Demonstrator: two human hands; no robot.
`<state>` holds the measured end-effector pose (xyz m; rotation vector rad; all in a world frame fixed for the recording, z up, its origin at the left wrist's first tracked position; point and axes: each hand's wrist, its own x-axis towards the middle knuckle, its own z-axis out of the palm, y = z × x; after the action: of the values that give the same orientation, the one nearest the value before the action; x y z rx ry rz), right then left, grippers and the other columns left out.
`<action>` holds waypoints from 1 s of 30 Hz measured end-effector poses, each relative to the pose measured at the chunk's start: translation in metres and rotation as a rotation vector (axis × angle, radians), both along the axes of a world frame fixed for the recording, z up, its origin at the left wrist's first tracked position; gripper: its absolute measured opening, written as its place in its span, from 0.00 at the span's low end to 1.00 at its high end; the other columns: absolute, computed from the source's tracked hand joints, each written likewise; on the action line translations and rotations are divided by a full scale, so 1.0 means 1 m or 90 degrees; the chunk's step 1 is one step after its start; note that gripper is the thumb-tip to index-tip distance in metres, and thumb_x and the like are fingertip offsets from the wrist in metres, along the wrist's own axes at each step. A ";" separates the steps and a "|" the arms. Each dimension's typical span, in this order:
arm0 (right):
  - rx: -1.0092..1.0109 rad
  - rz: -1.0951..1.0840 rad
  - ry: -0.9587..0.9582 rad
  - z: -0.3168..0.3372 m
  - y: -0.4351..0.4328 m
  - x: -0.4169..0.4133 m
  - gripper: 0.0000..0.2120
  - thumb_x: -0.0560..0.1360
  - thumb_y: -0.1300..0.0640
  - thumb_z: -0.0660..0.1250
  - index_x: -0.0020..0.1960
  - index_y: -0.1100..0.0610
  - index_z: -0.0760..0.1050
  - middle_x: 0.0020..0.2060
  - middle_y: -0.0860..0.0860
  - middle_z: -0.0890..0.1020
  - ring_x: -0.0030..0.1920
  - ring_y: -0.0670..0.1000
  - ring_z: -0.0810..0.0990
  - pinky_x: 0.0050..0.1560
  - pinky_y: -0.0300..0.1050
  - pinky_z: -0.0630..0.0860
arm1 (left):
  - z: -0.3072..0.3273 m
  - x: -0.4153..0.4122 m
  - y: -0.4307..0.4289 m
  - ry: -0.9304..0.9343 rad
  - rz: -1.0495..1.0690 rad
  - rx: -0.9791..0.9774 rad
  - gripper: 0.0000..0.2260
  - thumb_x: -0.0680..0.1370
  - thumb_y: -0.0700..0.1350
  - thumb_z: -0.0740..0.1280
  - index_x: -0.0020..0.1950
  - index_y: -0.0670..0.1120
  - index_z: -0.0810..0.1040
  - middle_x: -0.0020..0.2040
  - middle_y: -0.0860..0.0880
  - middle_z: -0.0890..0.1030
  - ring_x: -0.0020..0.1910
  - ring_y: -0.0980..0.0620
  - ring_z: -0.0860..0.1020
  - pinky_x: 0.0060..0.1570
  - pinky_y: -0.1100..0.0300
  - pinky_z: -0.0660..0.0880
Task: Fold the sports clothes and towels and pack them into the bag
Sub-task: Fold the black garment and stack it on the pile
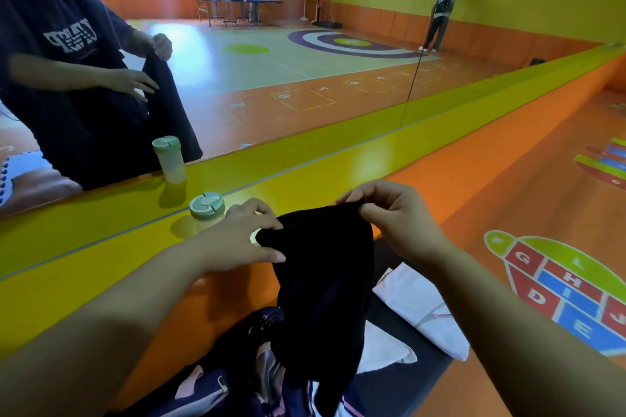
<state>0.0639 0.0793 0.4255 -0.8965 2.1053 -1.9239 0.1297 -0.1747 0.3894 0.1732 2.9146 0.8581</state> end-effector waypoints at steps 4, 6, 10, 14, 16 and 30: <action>-0.005 -0.006 -0.005 0.004 0.008 -0.004 0.18 0.72 0.79 0.57 0.38 0.58 0.75 0.39 0.48 0.85 0.46 0.49 0.81 0.52 0.42 0.76 | -0.004 -0.002 -0.003 -0.001 -0.041 -0.051 0.21 0.58 0.79 0.60 0.42 0.68 0.72 0.58 0.61 0.70 0.58 0.55 0.69 0.60 0.57 0.67; 0.013 -0.009 -0.011 0.003 0.014 -0.008 0.17 0.72 0.78 0.57 0.38 0.58 0.74 0.40 0.48 0.84 0.46 0.50 0.81 0.52 0.44 0.75 | 0.001 -0.003 -0.003 0.014 -0.035 -0.026 0.24 0.59 0.77 0.62 0.43 0.60 0.75 0.53 0.58 0.75 0.51 0.61 0.73 0.52 0.61 0.69; 0.081 -0.053 -0.033 -0.010 0.027 -0.018 0.16 0.73 0.77 0.59 0.38 0.57 0.74 0.39 0.49 0.84 0.43 0.49 0.80 0.54 0.51 0.75 | 0.018 -0.005 -0.002 0.069 -0.015 -0.042 0.13 0.69 0.61 0.72 0.42 0.53 0.77 0.39 0.56 0.77 0.41 0.63 0.73 0.38 0.68 0.67; 0.168 -0.063 -0.023 -0.023 0.036 -0.019 0.17 0.73 0.73 0.64 0.38 0.51 0.76 0.40 0.56 0.81 0.40 0.51 0.80 0.50 0.55 0.75 | 0.035 -0.008 0.002 0.100 -0.022 -0.018 0.09 0.71 0.55 0.72 0.37 0.58 0.73 0.35 0.54 0.76 0.39 0.62 0.73 0.36 0.67 0.66; 0.182 -0.051 -0.033 -0.025 0.036 -0.017 0.19 0.72 0.74 0.63 0.39 0.50 0.78 0.42 0.56 0.78 0.39 0.50 0.80 0.47 0.49 0.74 | 0.043 -0.011 0.005 0.116 -0.036 -0.019 0.09 0.71 0.55 0.72 0.38 0.60 0.72 0.35 0.55 0.75 0.38 0.60 0.73 0.33 0.66 0.65; 0.273 -0.018 -0.003 -0.023 0.029 -0.001 0.25 0.71 0.65 0.69 0.60 0.45 0.66 0.54 0.44 0.73 0.50 0.41 0.78 0.50 0.47 0.77 | 0.075 -0.026 0.023 0.180 -0.075 -0.046 0.09 0.73 0.55 0.70 0.40 0.61 0.70 0.38 0.57 0.76 0.39 0.60 0.74 0.38 0.60 0.69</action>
<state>0.0630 0.1078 0.4027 -0.7679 2.4006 -1.3933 0.1033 -0.1512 0.4644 0.4940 3.1483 0.7647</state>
